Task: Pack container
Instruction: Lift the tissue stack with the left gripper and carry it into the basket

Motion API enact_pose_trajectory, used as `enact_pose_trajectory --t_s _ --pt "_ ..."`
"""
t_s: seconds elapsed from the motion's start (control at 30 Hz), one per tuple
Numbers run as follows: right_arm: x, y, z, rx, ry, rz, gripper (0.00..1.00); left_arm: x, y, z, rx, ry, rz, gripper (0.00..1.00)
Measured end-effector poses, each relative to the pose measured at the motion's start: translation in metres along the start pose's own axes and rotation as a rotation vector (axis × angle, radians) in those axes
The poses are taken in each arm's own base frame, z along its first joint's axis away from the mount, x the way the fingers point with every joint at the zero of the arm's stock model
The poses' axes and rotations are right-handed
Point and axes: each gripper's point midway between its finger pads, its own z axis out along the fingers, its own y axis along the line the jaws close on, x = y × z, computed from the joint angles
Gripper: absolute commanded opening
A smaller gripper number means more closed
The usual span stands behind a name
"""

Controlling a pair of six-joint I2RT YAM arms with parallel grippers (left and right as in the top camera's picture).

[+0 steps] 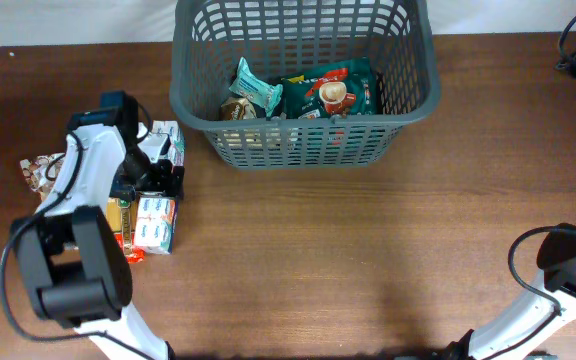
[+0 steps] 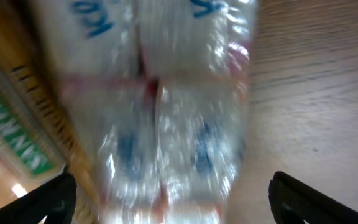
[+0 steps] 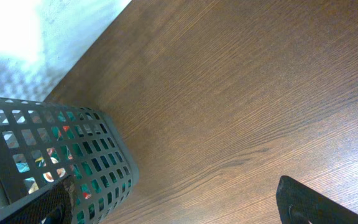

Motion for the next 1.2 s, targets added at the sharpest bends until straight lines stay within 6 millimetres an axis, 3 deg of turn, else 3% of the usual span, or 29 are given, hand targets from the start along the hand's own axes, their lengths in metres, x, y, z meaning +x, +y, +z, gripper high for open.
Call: enact_pose_trajectory --t_s 0.07,0.17,0.2,0.47,0.6,0.67,0.8,1.0,1.1,1.2 --pt "0.000 0.000 0.000 0.000 0.000 0.000 0.99 0.001 0.000 0.013 0.011 0.031 0.007 0.77" --pt "0.000 0.000 0.000 0.000 0.000 0.000 1.00 0.005 0.000 0.032 0.023 0.085 0.011 0.14" --pt "0.000 0.000 0.000 0.000 0.000 0.000 0.99 0.005 0.000 0.036 0.026 0.097 0.014 0.02" --pt "0.000 0.000 0.000 0.000 0.000 0.000 0.99 0.005 0.000 0.032 0.028 0.104 0.008 0.02" --pt "0.000 0.000 0.000 0.000 0.000 0.000 0.99 0.009 0.001 0.010 0.036 0.146 0.001 0.02" --pt "0.000 0.000 0.000 0.000 0.000 0.000 0.99 -0.005 0.009 -0.014 0.011 0.105 -0.006 0.02" --pt "0.000 0.000 0.000 0.000 0.002 0.000 1.00 -0.046 0.038 -0.082 -0.095 -0.070 -0.030 0.02" --pt "0.000 0.000 0.000 0.000 0.000 0.000 0.99 -0.086 0.082 -0.208 -0.355 -0.403 -0.070 0.02" --pt "0.000 0.000 0.000 0.000 0.000 0.000 0.99 -0.093 0.084 -0.268 -0.438 -0.559 -0.020 0.02" --pt "0.000 0.000 0.000 0.000 0.000 0.000 0.99 -0.099 0.063 -0.327 -0.499 -0.717 0.135 0.02"
